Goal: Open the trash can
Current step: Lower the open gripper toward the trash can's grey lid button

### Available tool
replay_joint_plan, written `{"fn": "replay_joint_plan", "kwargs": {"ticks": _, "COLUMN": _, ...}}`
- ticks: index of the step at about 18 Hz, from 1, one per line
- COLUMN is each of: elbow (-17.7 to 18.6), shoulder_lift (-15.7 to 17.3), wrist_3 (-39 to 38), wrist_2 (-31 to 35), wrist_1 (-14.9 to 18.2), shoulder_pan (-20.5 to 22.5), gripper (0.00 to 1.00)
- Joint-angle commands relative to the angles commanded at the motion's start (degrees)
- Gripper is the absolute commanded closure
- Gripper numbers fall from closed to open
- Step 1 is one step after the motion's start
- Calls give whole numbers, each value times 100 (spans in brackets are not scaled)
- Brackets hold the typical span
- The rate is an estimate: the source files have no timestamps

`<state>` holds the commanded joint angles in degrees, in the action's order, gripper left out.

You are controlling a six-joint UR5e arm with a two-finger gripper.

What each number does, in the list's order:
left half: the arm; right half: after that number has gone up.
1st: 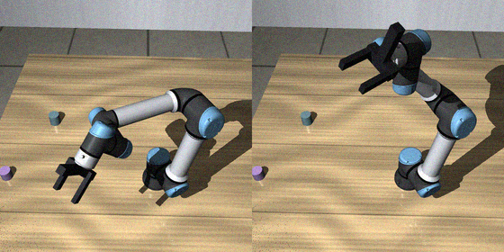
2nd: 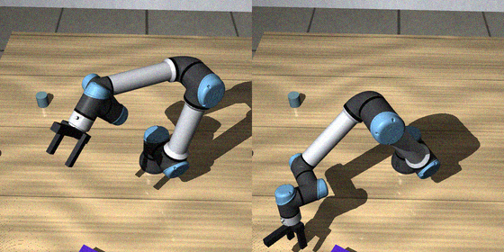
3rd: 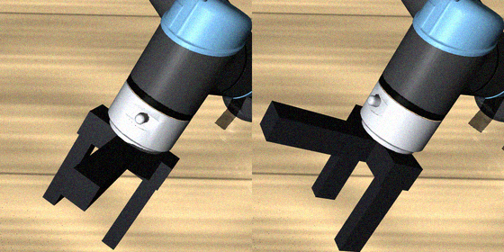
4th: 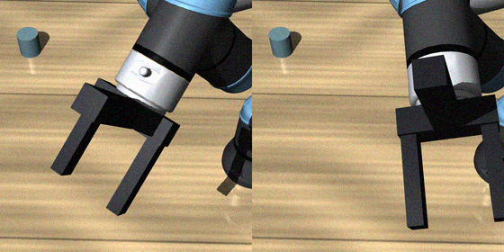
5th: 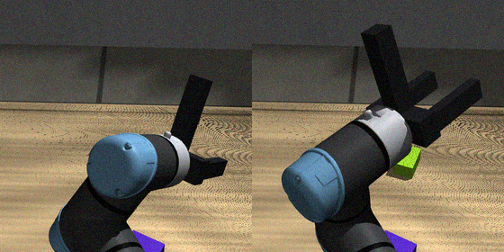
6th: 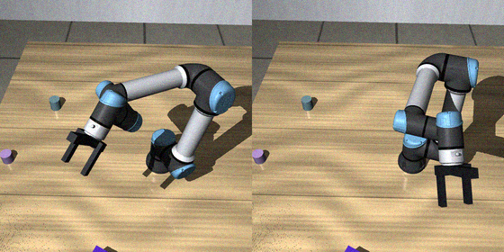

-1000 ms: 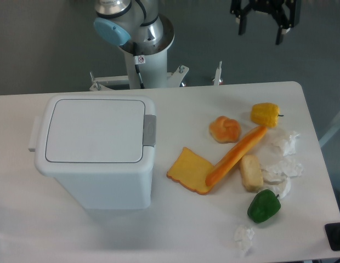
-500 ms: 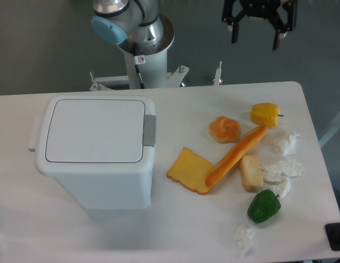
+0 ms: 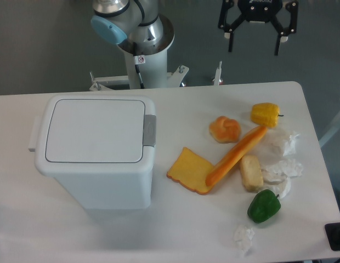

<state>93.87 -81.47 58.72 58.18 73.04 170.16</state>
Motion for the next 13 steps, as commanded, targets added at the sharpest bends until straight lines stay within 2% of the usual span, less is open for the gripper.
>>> {"fn": "replay_joint_plan", "kwargs": {"ticks": 4, "elbow": -61, "shoulder_lift": -52, "wrist_3": -334, "wrist_2": -9, "wrist_1": -79, "shoulder_pan": -114, "gripper": 0}}
{"fn": "replay_joint_plan", "kwargs": {"ticks": 6, "elbow": -132, "shoulder_lift": -149, "wrist_3": -658, "wrist_2": -53, "wrist_1": -254, "shoulder_pan": -193, "gripper": 0}}
{"fn": "replay_joint_plan", "kwargs": {"ticks": 9, "elbow": -176, "shoulder_lift": -281, "wrist_3": -1378, "wrist_2": -53, "wrist_1": -684, "shoulder_pan": -395, "gripper": 0}}
{"fn": "replay_joint_plan", "kwargs": {"ticks": 13, "elbow": -360, "shoulder_lift": -483, "wrist_3": -1881, "wrist_2": -53, "wrist_1": -800, "shoulder_pan": -571, "gripper": 0}}
